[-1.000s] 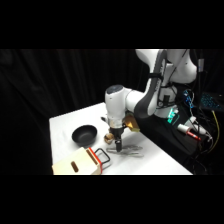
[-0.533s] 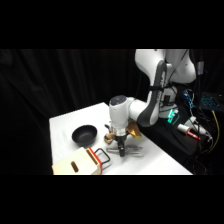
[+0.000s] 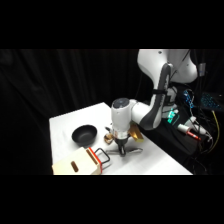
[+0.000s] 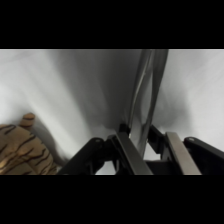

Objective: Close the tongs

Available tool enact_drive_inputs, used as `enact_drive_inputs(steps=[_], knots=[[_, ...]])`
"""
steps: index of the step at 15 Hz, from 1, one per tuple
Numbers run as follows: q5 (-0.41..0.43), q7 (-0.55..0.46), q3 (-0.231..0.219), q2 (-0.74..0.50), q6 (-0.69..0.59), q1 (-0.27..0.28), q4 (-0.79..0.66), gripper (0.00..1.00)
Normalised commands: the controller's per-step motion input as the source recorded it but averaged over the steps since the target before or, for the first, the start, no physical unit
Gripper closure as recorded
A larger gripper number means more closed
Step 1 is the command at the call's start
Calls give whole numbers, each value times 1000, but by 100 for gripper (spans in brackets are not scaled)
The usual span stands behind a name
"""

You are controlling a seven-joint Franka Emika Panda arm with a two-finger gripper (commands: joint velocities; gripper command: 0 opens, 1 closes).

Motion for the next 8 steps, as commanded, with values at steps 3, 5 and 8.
enact_drive_inputs(steps=[3, 5, 8], knots=[[-69, 82, -139, 18, 37, 154, 60, 92], [-71, 58, -107, 14, 14, 115, 65, 92], [-38, -39, -19, -32, -39, 38, 47, 45]])
